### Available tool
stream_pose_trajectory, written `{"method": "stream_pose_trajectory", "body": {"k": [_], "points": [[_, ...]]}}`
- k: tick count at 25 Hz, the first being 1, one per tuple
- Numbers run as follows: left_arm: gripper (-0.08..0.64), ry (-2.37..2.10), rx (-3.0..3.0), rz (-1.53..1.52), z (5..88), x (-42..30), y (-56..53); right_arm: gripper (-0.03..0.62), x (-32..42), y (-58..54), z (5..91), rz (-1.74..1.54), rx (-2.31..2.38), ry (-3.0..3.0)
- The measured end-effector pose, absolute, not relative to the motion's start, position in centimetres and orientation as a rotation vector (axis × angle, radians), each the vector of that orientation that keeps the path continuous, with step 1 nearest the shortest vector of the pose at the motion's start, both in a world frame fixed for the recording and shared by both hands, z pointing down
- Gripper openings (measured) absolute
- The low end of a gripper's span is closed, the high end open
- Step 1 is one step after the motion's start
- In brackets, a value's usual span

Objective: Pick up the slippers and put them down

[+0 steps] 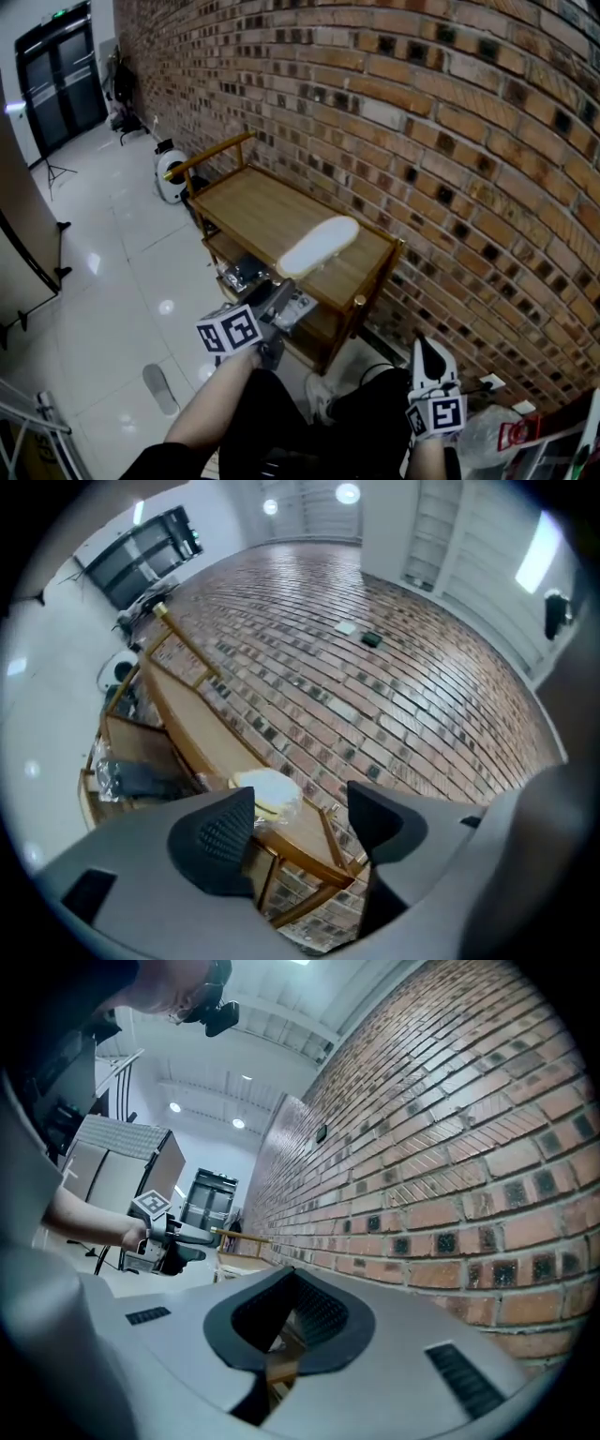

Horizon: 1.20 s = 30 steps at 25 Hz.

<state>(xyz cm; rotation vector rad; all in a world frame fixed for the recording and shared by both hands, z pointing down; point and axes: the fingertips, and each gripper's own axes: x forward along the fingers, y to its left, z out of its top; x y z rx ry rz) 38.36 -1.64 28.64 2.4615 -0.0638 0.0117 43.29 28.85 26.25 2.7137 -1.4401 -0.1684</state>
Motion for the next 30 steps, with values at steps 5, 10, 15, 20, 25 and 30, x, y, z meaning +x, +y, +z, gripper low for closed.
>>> {"method": "stream_pose_trajectory", "body": {"k": [5,10,15,20,25,30], "points": [[0.322,-0.11,2.192,0.034,31.5,39.4,-3.8,0.009,43.7,29.2,26.7,-0.141,2.716,-1.421],[0.322,-0.06,1.955,0.047,33.8,42.6,-4.8,0.009,43.7,29.1,27.2,-0.121,2.714,-1.412],[0.132,-0.073,1.859,0.037,34.6,43.2,-5.3,0.009,44.1,29.5,27.7,-0.103,2.721,-1.385],[0.054,-0.05,1.81,-0.023,34.1,42.8,-5.5,0.009,44.3,28.9,27.9,-0.094,2.718,-1.393],[0.048,-0.031,1.785,-0.091,33.4,41.2,-5.7,0.009,43.8,28.2,27.8,-0.094,2.701,-1.412],[0.048,-0.039,1.83,-0.148,31.3,39.4,-6.5,0.009,43.4,27.4,27.0,-0.125,2.686,-1.45]]}}
